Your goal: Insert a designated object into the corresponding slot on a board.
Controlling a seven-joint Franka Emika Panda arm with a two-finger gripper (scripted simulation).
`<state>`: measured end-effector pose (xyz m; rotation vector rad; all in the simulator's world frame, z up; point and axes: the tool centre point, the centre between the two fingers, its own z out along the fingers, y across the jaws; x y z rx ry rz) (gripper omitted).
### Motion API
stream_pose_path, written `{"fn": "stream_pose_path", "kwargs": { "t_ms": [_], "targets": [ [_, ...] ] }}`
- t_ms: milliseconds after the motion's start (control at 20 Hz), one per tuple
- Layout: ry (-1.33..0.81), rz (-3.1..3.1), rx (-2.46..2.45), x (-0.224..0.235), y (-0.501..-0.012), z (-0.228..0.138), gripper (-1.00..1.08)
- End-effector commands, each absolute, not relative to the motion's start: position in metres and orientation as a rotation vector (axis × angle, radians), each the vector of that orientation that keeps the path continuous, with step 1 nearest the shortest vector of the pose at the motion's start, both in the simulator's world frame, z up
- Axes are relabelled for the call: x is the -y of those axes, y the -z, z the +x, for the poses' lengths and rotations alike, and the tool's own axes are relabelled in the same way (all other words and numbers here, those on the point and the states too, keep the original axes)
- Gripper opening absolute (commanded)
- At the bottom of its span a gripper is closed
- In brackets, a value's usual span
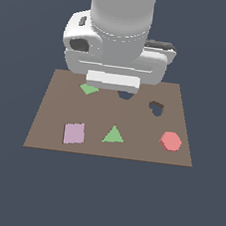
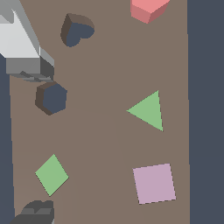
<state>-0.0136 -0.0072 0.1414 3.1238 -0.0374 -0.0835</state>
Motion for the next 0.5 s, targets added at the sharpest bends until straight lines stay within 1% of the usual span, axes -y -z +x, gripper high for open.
{"fn": "stream_pose_path", "kwargs": {
  "t_ms": [0,450],
  "targets": [
    [0.084,3.124,0.037,0.007,-0.141,-0.014,1.0],
    [0.075,3.126,-0.051,-0.008,-0.131,0.001,1.0]
  ]
}}
